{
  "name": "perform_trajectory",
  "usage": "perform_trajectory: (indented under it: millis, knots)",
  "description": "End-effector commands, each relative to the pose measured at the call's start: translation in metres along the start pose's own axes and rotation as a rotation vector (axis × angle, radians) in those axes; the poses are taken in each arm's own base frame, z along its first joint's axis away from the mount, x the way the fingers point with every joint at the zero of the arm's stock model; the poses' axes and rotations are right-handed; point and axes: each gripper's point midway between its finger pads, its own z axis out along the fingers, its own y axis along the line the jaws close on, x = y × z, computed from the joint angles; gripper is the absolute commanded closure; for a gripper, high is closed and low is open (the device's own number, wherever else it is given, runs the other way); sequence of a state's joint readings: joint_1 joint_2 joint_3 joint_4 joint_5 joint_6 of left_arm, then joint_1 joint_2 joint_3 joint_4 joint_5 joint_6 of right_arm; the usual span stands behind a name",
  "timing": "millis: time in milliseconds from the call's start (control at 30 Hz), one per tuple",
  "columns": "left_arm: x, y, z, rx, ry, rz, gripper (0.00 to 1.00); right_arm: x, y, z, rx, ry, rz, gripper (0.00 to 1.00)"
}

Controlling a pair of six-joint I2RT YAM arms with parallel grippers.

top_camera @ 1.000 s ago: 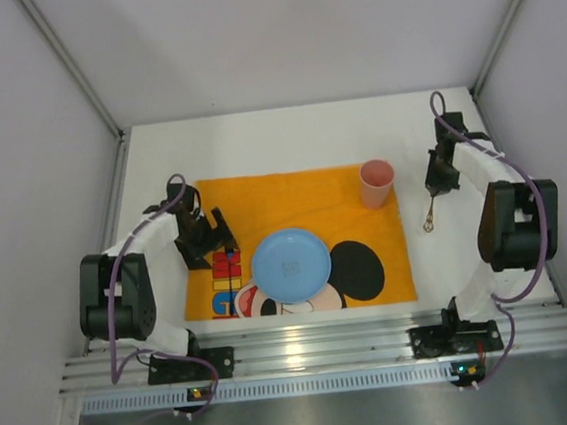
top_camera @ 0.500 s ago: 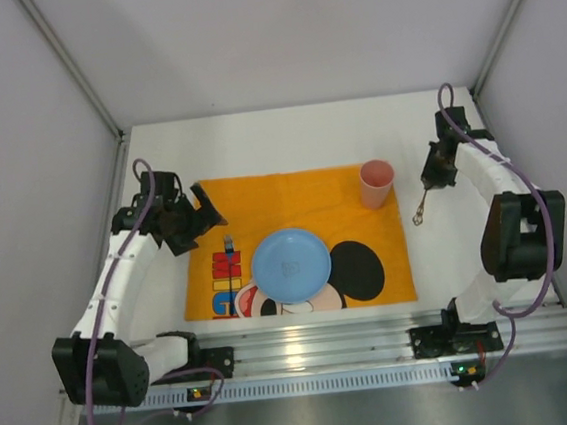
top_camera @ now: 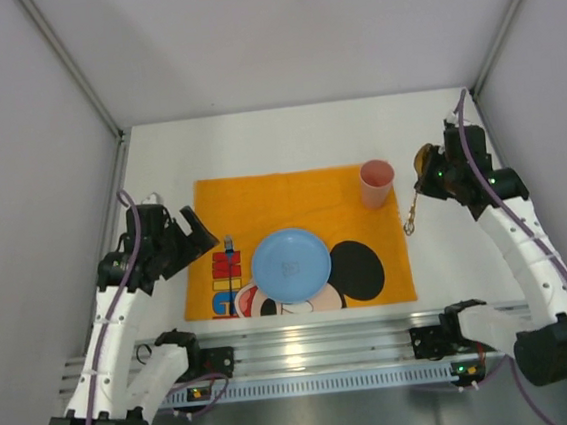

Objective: Set the dinner table for one person

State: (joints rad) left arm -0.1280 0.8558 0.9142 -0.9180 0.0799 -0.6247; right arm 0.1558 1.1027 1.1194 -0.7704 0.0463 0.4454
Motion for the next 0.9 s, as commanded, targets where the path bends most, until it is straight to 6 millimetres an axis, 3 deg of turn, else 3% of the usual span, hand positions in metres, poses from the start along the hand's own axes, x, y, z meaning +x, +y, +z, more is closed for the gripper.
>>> perform_trajectory:
  millis: [0, 67, 167, 233, 267, 367, 567, 667, 867]
  knots:
    - [0.003, 0.013, -0.008, -0.032, -0.034, 0.044, 0.02, 0.035, -0.004, -0.017, -0.027, 0.059, 0.01, 1.0]
    - [0.001, 0.012, -0.008, -0.033, -0.038, 0.049, 0.02, 0.056, -0.001, -0.019, -0.064, 0.112, 0.015, 1.0]
    - [0.0, 0.009, -0.004, -0.032, -0.024, 0.042, 0.02, 0.114, -0.011, -0.007, -0.074, 0.252, 0.034, 1.0]
    - [0.0, 0.005, 0.0, -0.021, -0.008, 0.023, 0.02, 0.131, -0.007, -0.003, -0.111, 0.277, 0.062, 1.0]
    - [-0.001, 0.003, 0.0, -0.015, -0.008, 0.016, 0.02, 0.152, -0.007, 0.0, -0.128, 0.328, 0.068, 1.0]
    - [-0.004, -0.001, -0.002, -0.002, -0.021, 0.0, 0.02, 0.171, 0.001, 0.007, -0.166, 0.371, 0.086, 1.0]
    - [0.0, 0.004, -0.009, -0.021, -0.01, 0.003, 0.02, 0.19, 0.026, 0.025, -0.209, 0.416, 0.044, 1.0]
    - [0.003, 0.008, -0.012, -0.034, -0.01, 0.006, 0.02, 0.191, 0.043, 0.033, -0.226, 0.416, 0.011, 1.0]
    - [0.008, 0.013, -0.018, -0.043, -0.015, -0.003, 0.02, 0.187, 0.055, 0.05, -0.219, 0.405, -0.023, 1.0]
